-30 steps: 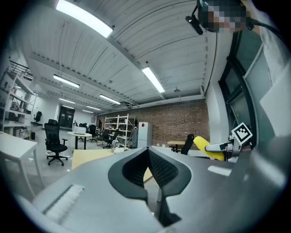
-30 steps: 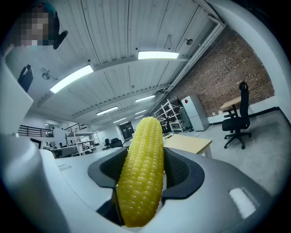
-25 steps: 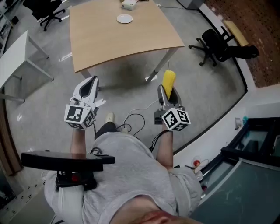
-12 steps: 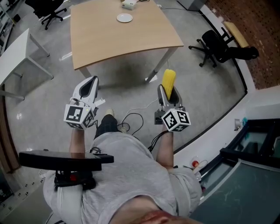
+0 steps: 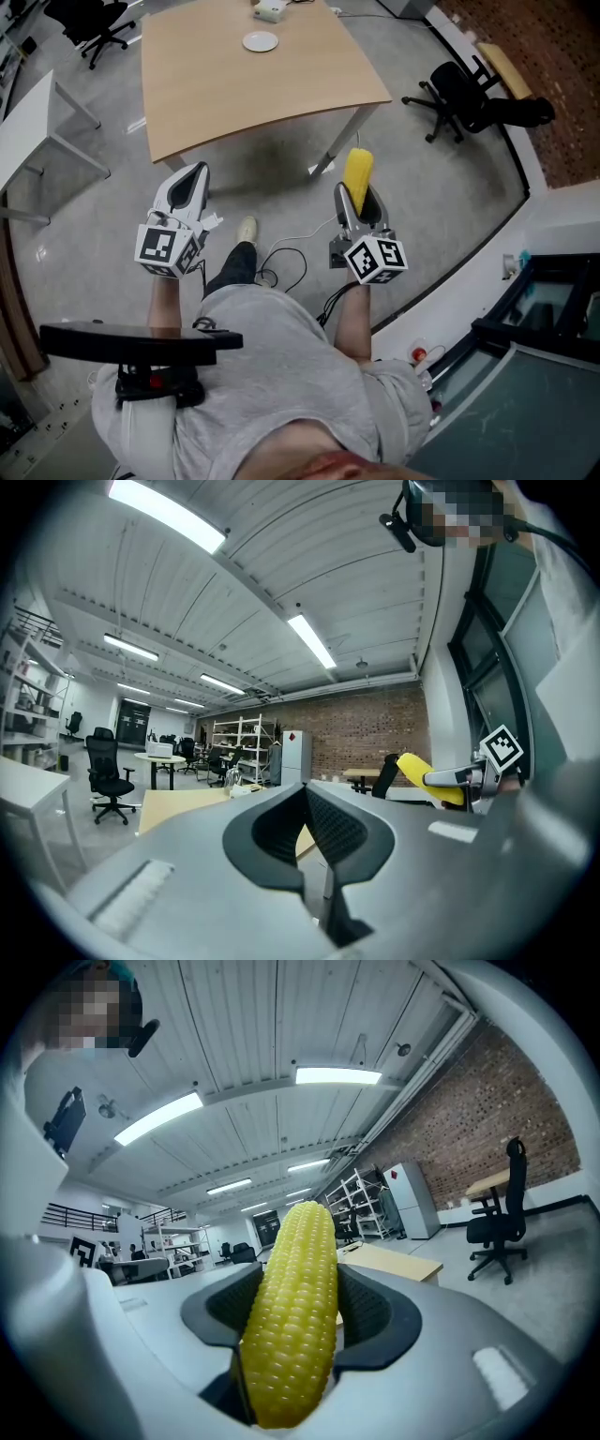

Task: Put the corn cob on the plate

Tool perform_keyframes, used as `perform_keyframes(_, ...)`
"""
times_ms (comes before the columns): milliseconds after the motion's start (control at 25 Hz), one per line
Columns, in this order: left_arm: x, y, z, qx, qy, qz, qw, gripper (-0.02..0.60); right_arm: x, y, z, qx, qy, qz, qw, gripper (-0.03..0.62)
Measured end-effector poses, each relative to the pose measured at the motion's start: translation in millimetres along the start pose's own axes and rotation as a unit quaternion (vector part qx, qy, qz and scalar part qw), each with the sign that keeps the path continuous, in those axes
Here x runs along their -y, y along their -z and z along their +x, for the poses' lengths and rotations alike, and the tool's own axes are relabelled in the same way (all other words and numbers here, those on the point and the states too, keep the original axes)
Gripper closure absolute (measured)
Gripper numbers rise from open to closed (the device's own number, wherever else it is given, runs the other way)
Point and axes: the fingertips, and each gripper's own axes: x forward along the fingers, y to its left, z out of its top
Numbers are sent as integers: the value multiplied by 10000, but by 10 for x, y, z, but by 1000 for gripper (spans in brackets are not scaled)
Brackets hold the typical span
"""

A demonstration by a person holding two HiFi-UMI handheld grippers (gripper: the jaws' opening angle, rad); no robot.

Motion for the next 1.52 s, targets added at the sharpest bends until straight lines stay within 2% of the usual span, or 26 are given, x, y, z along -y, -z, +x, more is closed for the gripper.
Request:
perform_keyframes(440, -435, -56, 776, -21, 94, -14, 10000, 561, 202, -119, 790, -104, -1, 58, 9999, 339)
perform_keyframes(640, -780, -5, 1163, -103, 109, -77, 9999, 561, 278, -97, 1299, -182, 30, 42, 9998, 339)
perform_keyframes(1000, -864, -51, 1286, -185, 76, -82, 9998, 561, 313, -196, 1481, -209, 22, 47, 9998, 339)
perform_keyframes(1200, -1386, 90, 1642, -245, 101, -190, 9995, 561, 293, -73, 2071, -330, 102, 19, 9994, 341)
perform_keyframes(1520, -1764, 108, 1954, -205, 169, -229, 9994, 561, 274, -63, 2552, -364, 174, 45, 9992, 341)
